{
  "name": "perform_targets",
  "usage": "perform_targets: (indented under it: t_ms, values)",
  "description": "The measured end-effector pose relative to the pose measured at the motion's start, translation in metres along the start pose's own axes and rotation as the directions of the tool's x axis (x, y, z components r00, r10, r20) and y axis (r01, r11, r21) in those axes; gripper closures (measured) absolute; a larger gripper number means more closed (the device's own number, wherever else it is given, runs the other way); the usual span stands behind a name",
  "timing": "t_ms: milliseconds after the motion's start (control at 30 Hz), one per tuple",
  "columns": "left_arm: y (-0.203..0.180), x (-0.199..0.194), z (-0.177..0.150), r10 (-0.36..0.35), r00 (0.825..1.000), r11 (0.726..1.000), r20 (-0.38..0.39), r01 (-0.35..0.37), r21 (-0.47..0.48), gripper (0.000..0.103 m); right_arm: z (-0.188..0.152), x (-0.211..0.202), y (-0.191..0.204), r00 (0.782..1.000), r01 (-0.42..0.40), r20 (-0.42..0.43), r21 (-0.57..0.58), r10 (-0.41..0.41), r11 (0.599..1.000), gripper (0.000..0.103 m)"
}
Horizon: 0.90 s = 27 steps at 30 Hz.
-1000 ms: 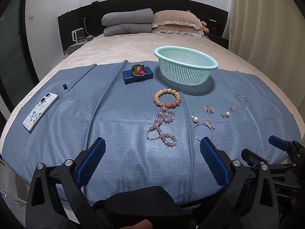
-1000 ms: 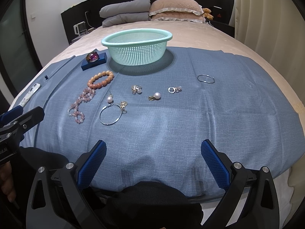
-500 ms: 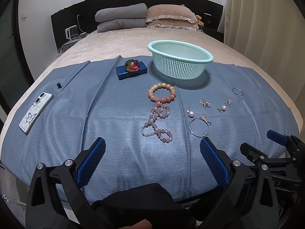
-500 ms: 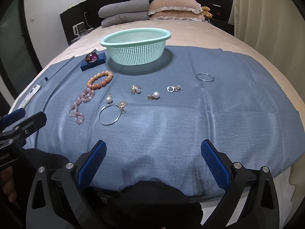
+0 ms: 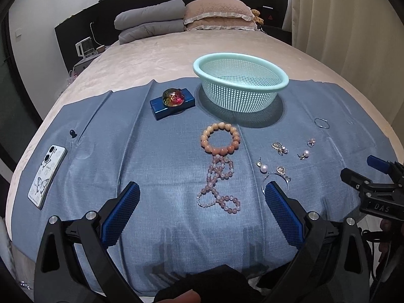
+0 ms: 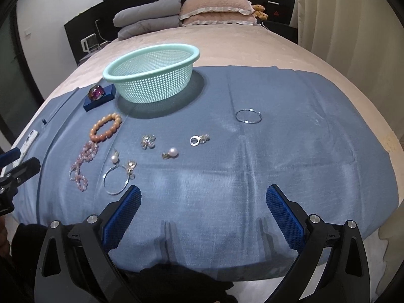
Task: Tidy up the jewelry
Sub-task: 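Grasp the peach bead bracelet with the left tool while the right tool grasps the silver hoop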
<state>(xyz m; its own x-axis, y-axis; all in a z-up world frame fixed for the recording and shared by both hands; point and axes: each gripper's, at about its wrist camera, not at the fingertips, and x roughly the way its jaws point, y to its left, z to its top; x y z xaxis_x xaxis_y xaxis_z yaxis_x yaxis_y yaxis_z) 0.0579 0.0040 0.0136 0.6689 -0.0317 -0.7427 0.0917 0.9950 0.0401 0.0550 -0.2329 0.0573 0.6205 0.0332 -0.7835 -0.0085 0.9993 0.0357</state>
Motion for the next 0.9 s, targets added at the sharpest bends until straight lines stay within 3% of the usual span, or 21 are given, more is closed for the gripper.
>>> perform_targets:
  t_ms: [200, 533, 800, 900]
  values:
    - [0.004, 0.023, 0.030, 0.008, 1.000, 0.999, -0.021, -0.007, 0.042, 0.006, 0.034, 0.020, -0.023, 0.999, 0.050, 0.009, 0.013, -0.050, 0.999, 0.008]
    - [0.001, 0.103, 0.067, 0.008, 0.991, 0.991, -0.130, 0.009, 0.131, 0.006, 0.067, 0.086, -0.060, 0.996, 0.092, -0.030, 0.070, -0.090, 0.993, 0.008]
    - [0.002, 0.158, 0.074, -0.001, 0.979, 0.986, -0.205, 0.036, 0.164, 0.006, 0.077, 0.136, -0.080, 0.994, 0.093, -0.068, 0.089, -0.087, 0.992, 0.008]
    - [0.003, 0.170, 0.066, -0.003, 0.979, 0.985, -0.206, 0.038, 0.166, 0.005, 0.073, 0.148, -0.074, 0.990, 0.134, -0.045, 0.032, -0.132, 0.991, 0.007]
